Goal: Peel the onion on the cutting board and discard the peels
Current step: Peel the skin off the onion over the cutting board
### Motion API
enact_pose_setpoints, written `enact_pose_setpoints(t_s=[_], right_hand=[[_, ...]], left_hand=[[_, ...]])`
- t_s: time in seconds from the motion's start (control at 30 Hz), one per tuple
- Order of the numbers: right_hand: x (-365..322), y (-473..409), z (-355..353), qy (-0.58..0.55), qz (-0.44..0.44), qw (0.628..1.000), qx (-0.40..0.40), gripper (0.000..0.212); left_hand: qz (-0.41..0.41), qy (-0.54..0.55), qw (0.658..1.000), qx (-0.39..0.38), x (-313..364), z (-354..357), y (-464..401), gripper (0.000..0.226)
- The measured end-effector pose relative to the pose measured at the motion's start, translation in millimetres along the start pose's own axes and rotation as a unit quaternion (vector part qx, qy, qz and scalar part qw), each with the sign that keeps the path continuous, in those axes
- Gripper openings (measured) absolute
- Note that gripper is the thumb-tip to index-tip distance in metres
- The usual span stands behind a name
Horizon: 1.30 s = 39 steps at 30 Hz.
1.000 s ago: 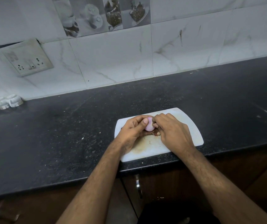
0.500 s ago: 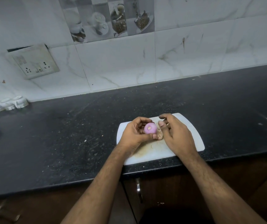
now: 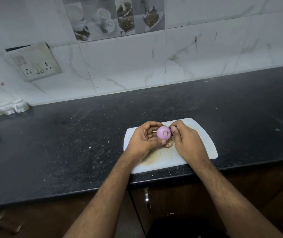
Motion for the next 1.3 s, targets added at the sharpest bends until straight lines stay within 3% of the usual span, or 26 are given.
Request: enact_pose_setpoints(t_s=[0.13, 0.33, 0.47, 0.6, 0.9, 1.3], right_hand=[[-6.4, 0.7, -0.9, 0.01, -0.018, 0.999, -0.032, 0.036], [1.5, -0.7, -0.3, -0.002, -0.011, 1.0, -0.029, 0.016], [2.2, -0.2, 0.3, 0.022, 0.001, 1.0, -0.01, 0.018], [-7.8, 3.1, -4.6, 0.004, -0.054, 0.998, 0.032, 0.024], [-9.3, 4.5, -6.5, 0.011, -0.084, 0.994, 0.075, 0.005], [-8.6, -1.8, 1.6, 0.152, -0.091, 0.984, -0.008, 0.007]], left_hand=[[-0.01, 0.028, 0.999, -0.029, -0.7, 2.1, 1.3, 0.06], [-0.028, 0.03, 0.999, -0.035, 0.0, 6.0, 3.9, 0.057], [-0.026, 0.023, 0.999, -0.024, -0.6, 5.7, 3.9, 0.057], [-0.024, 0.023, 0.999, -0.014, -1.7, 4.6, 2.2, 0.057], [-0.03, 0.019, 0.999, -0.027, -2.7, 4.3, 2.9, 0.052], [-0.044, -0.018, 0.999, -0.022, -9.4, 2.6, -0.9, 0.049]])
Point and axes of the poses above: each hand's wrist, its own y-axis away from the middle knuckle, its own z-axis out of the palm, x = y × z, the point moved 3 cm from there along -y, towards the middle knuckle, and after that the axes turned 7 degrees about -z, right-handed, at the moved point
